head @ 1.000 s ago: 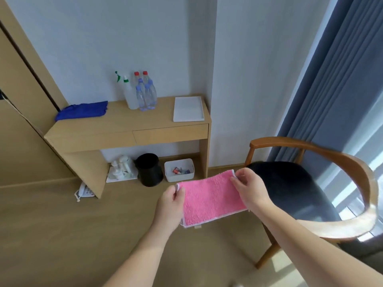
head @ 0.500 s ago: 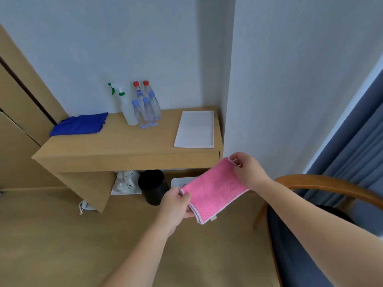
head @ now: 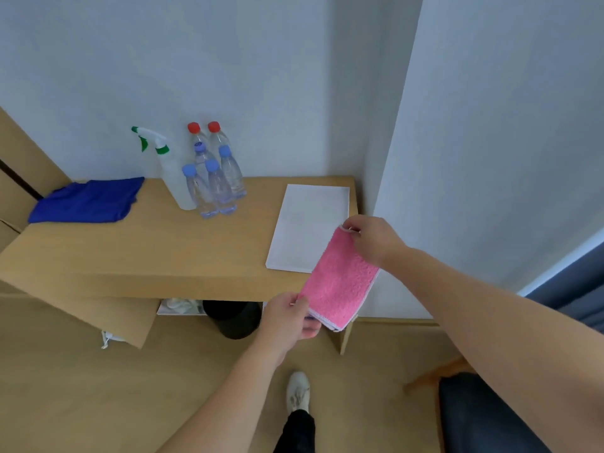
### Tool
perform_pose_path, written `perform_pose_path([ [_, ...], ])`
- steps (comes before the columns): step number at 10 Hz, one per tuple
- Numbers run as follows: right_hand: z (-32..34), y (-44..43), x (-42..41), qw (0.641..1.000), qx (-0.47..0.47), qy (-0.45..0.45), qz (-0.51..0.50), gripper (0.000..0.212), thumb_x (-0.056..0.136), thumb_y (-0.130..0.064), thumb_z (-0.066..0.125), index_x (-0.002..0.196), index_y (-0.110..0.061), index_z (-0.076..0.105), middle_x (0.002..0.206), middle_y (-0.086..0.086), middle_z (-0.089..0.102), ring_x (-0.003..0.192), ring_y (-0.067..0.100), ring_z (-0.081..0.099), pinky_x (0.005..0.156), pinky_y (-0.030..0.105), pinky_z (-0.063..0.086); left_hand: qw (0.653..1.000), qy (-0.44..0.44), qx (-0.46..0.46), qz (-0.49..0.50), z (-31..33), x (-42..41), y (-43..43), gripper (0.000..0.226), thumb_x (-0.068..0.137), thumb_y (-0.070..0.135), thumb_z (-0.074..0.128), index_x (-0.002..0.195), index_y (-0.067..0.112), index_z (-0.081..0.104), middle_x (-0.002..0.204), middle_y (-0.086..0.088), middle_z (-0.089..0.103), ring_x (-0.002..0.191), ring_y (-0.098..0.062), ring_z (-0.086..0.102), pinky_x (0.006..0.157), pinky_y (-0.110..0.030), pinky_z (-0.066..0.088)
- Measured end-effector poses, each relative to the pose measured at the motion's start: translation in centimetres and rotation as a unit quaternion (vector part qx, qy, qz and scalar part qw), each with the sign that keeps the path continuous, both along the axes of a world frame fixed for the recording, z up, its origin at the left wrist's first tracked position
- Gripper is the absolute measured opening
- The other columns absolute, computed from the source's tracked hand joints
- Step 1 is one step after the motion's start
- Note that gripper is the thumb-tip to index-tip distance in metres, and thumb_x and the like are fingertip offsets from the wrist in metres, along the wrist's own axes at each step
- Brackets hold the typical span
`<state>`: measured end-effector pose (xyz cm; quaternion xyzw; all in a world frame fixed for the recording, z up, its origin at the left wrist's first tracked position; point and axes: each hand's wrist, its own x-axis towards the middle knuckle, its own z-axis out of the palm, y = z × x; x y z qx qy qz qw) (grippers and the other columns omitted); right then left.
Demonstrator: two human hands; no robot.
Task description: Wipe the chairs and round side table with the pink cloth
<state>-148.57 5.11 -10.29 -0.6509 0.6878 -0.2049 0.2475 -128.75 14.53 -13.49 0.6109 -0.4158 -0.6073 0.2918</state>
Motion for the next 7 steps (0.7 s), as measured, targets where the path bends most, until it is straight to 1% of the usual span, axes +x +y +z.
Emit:
perform_pose_path([
  [1, -1.7, -6.5, 0.5, 0.999, 0.012, 0.031, 0.004, 0.038, 0.096, -0.004, 0.04, 0.122, -0.018, 0.064, 0.125, 0.005, 0.063, 0.111, 0.025, 0.058, 0.092, 0.033, 0.048, 1.0, -0.011, 0.018, -0.018, -2.1, 0.5, -6.2, 0.021, 0.096, 0.017, 0.05, 0.093, 0.0, 0.061, 0.088, -0.017, 0.069, 0.074, -0.025, 0.071, 0.065, -0.034, 0.059],
  [2, -4.0, -12.9, 1.4, 0.998, 0.043, 0.051, -0.001, 0.038, 0.096, -0.005, 0.041, 0.121, -0.02, 0.065, 0.125, 0.003, 0.063, 0.112, 0.024, 0.057, 0.094, 0.035, 0.048, 0.998, -0.03, 0.045, -0.04, -4.3, 1.0, -12.3, 0.019, 0.094, 0.014, 0.05, 0.096, 0.001, 0.063, 0.087, -0.016, 0.07, 0.073, -0.024, 0.071, 0.067, -0.035, 0.059],
  [3, -5.9, -18.0, 2.5, 0.993, 0.084, 0.085, 0.015, 0.043, 0.094, -0.002, 0.039, 0.124, -0.022, 0.063, 0.129, 0.003, 0.061, 0.116, 0.024, 0.055, 0.096, 0.037, 0.047, 0.994, -0.027, 0.083, -0.062, -5.9, 1.1, -17.2, 0.018, 0.095, 0.01, 0.047, 0.086, 0.004, 0.061, 0.081, -0.016, 0.067, 0.058, -0.02, 0.063, 0.061, -0.032, 0.056],
  [4, -6.9, -21.8, 3.5, 0.985, 0.126, 0.115, 0.034, 0.05, 0.092, 0.003, 0.037, 0.129, -0.022, 0.06, 0.133, 0.005, 0.057, 0.119, 0.026, 0.053, 0.094, 0.035, 0.046, 0.988, -0.043, 0.125, -0.083, -7.5, 0.9, -21.3, 0.025, 0.095, 0.008, 0.044, 0.072, 0.003, 0.055, 0.072, -0.017, 0.063, 0.051, -0.02, 0.055, 0.054, -0.029, 0.05],
  [5, -7.9, -24.4, 3.9, 0.98, 0.146, 0.127, 0.045, 0.053, 0.091, 0.005, 0.037, 0.132, -0.022, 0.058, 0.135, 0.006, 0.056, 0.121, 0.026, 0.051, 0.091, 0.032, 0.043, 0.978, -0.068, 0.162, -0.111, -8.8, 0.8, -24.0, 0.026, 0.095, 0.012, 0.047, 0.073, 0.002, 0.054, 0.066, -0.017, 0.062, 0.045, -0.021, 0.055, 0.048, -0.027, 0.049],
  [6, -8.7, -25.8, 4.1, 0.977, 0.169, 0.121, 0.054, 0.054, 0.09, 0.007, 0.038, 0.13, -0.022, 0.059, 0.133, 0.006, 0.057, 0.117, 0.026, 0.053, 0.091, 0.034, 0.045, 0.967, -0.11, 0.17, -0.154, -9.8, 0.8, -25.6, 0.031, 0.094, 0.016, 0.049, 0.065, 0.004, 0.05, 0.058, -0.015, 0.058, 0.041, -0.023, 0.055, 0.047, -0.03, 0.05],
  [7, -9.5, -27.2, 3.9, 0.98, 0.164, 0.11, 0.027, 0.046, 0.096, 0.001, 0.042, 0.134, -0.02, 0.054, 0.138, 0.005, 0.054, 0.122, 0.024, 0.051, 0.099, 0.035, 0.043, 0.96, -0.164, 0.15, -0.171, -10.2, 1.1, -27.0, 0.032, 0.088, 0.015, 0.048, 0.058, 0.007, 0.047, 0.054, -0.013, 0.057, 0.042, -0.027, 0.055, 0.053, -0.035, 0.052],
])
